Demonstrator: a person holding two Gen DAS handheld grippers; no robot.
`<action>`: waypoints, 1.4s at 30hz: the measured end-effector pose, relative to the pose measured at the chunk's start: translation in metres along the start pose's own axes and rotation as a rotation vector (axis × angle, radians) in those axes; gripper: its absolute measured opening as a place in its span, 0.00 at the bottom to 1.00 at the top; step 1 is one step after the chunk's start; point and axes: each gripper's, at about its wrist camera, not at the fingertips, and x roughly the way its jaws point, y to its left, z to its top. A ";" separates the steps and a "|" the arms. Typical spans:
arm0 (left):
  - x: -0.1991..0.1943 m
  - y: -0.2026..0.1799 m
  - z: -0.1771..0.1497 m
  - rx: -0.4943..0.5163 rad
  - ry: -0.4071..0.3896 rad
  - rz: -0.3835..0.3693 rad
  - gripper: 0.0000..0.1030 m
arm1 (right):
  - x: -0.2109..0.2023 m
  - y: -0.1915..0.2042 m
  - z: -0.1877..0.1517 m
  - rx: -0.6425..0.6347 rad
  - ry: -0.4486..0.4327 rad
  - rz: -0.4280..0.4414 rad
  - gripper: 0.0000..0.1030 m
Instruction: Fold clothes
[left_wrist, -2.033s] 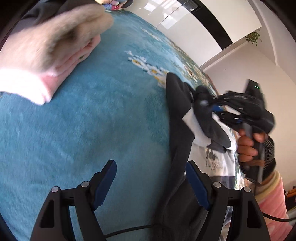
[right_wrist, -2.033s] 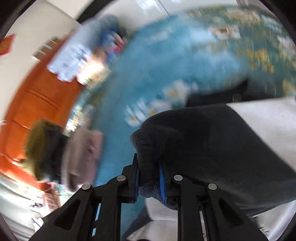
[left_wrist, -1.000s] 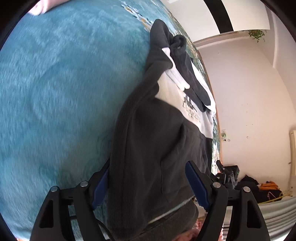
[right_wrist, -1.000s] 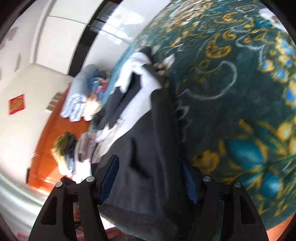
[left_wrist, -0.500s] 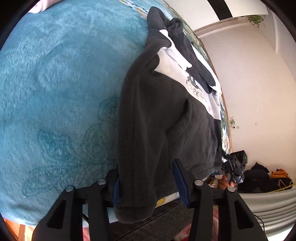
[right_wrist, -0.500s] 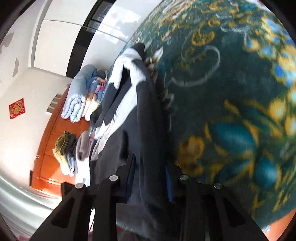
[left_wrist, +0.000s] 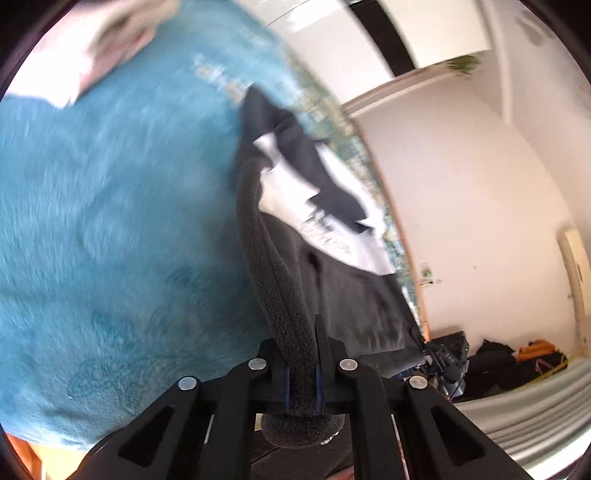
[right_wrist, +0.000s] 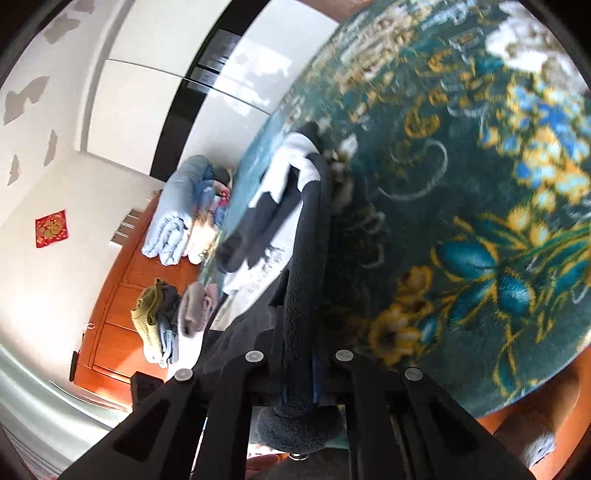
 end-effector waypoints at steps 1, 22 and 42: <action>-0.009 -0.009 0.000 0.025 -0.009 -0.008 0.09 | -0.005 0.010 -0.002 -0.020 -0.007 0.010 0.08; 0.090 0.066 0.217 -0.369 -0.092 -0.104 0.09 | 0.106 0.023 0.160 0.287 -0.011 0.213 0.09; 0.127 0.092 0.217 -0.113 0.004 0.204 0.73 | 0.095 -0.065 0.183 0.326 -0.059 -0.147 0.54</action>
